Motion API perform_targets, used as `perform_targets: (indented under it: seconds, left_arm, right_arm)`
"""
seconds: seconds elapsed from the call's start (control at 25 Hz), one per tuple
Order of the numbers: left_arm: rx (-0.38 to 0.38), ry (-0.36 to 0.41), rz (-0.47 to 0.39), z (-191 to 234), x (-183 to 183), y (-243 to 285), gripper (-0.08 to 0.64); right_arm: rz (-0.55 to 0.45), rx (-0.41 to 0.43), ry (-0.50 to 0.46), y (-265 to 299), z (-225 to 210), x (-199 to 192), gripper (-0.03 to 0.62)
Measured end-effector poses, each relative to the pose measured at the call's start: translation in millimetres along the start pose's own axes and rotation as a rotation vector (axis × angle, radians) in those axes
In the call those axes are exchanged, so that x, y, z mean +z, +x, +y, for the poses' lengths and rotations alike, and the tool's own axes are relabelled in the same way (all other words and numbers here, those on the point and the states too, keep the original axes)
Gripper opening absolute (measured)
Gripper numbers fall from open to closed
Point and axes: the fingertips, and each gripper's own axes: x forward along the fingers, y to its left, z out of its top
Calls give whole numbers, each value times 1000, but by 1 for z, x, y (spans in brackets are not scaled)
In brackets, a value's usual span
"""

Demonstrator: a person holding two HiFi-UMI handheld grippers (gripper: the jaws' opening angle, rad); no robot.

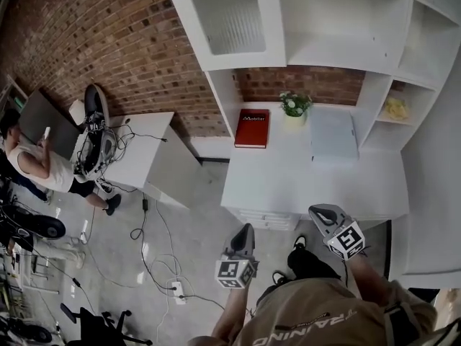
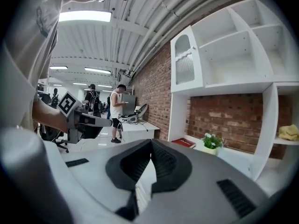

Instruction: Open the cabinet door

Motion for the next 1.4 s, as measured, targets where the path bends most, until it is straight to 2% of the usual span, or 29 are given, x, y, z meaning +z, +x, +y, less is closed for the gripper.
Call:
perform_targets:
  seconds: [0.28, 0.52, 0.76, 1.12, 1.4]
  left_arm:
    - [8, 27, 27, 20, 12, 57, 8]
    - [28, 81, -2, 43, 45, 122, 8]
    - [60, 71, 7, 58, 54, 163, 8]
    - [32, 100, 25, 60, 56, 206, 9]
    - [-62, 107, 31, 55, 62, 232, 8]
  right_arm:
    - [6, 53, 45, 56, -44, -12, 12]
    - [-49, 105, 28, 119, -98, 13, 12]
    - [-53, 154, 7, 158, -132, 22, 12]
    - [-56, 131, 56, 174, -171, 15, 12]
    - [-13, 62, 92, 170, -182, -2, 12]
